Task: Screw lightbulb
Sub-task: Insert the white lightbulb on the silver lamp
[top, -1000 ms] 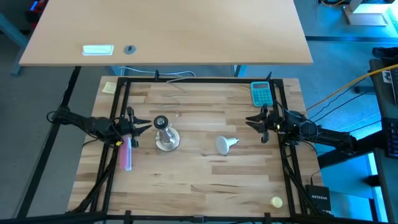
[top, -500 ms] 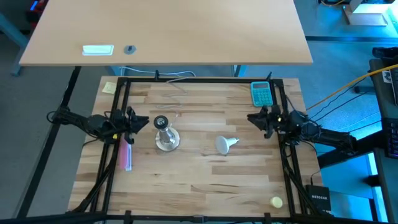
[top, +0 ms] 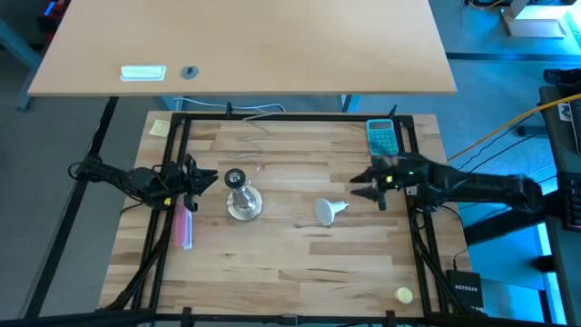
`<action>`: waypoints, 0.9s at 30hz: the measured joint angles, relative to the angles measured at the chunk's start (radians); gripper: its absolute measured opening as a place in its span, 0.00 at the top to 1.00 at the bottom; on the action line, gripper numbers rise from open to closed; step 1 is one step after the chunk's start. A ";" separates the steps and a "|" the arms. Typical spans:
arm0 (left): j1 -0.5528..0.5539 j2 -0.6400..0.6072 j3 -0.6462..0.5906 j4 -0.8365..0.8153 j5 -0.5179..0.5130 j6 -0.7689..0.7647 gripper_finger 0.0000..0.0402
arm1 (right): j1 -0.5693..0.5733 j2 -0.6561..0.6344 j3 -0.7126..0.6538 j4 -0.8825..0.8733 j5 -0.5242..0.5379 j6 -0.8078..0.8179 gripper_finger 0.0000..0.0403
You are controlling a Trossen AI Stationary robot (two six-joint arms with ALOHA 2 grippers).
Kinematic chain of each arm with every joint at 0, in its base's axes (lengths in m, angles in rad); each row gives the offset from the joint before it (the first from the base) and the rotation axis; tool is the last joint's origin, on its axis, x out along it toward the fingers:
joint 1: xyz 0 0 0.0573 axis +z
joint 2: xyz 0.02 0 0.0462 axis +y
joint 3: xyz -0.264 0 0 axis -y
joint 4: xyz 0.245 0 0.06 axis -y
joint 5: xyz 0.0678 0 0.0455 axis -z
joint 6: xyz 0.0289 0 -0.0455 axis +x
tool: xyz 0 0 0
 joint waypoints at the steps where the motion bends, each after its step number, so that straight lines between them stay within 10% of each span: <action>1: 0.000 0.000 0.000 -0.002 0.000 -0.004 0.82 | 0.013 0.050 0.018 -0.024 -0.016 -0.039 0.42; 15: 0.000 0.000 0.001 -0.013 0.000 -0.012 0.82 | 0.121 0.648 0.128 -0.037 0.063 -0.376 0.31; 27: 0.000 0.000 0.001 0.005 -0.001 -0.021 0.82 | 0.122 0.875 0.217 0.017 0.127 -0.407 0.37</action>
